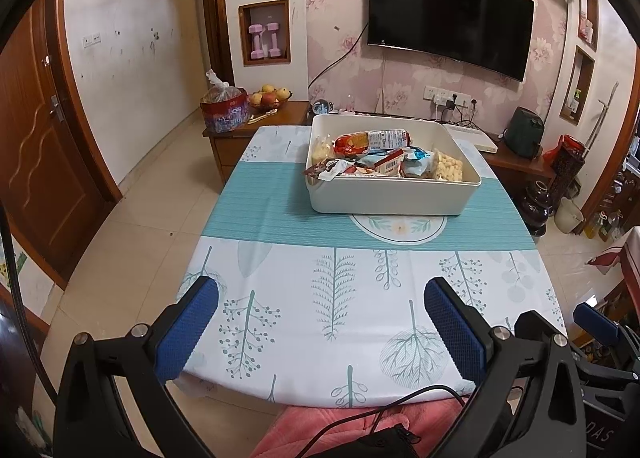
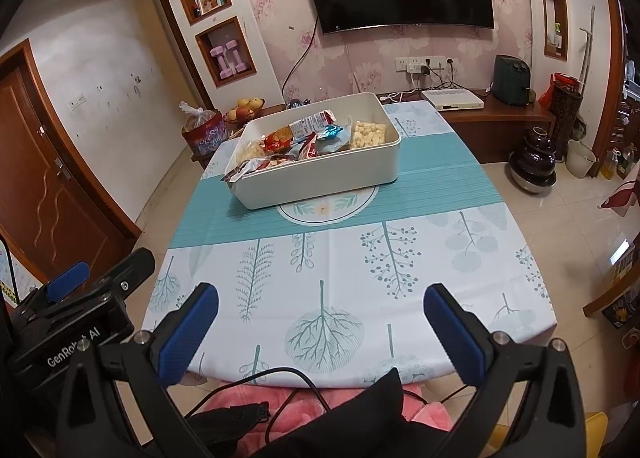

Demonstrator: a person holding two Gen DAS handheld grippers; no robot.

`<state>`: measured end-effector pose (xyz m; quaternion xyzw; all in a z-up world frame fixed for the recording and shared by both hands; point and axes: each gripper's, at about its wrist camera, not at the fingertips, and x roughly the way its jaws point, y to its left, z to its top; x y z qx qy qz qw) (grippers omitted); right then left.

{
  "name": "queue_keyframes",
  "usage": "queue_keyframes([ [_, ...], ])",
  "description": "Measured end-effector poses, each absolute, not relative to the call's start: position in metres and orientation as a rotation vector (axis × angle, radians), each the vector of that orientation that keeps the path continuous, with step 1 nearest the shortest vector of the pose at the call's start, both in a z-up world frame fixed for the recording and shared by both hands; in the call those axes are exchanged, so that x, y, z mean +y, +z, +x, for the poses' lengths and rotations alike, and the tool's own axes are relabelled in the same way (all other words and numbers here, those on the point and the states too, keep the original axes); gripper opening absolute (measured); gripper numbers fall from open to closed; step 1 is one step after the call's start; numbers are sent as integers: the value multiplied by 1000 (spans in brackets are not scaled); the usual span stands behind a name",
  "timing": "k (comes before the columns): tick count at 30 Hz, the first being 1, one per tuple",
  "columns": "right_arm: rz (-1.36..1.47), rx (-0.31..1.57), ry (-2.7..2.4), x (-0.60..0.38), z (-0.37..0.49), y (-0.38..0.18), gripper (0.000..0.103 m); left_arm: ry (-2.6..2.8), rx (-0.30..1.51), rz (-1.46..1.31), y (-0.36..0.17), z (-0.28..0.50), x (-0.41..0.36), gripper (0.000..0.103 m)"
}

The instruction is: Organize snacks

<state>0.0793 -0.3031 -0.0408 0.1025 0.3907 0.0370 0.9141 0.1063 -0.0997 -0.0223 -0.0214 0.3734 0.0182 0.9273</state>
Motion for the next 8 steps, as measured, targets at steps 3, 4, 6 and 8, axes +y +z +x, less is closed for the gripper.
queue_keyframes([
  [3,212,809,76,-303,79,-44,103,39,771,-45,-25,105,-100,102],
  [4,212,811,76,-303,79,-45,103,39,773,-44,-26,105,-99,102],
  [6,211,815,75,-303,78,-47,103,39,773,-45,-26,104,-100,102],
  [8,211,818,75,-303,78,-48,103,40,772,-44,-26,105,-100,102],
])
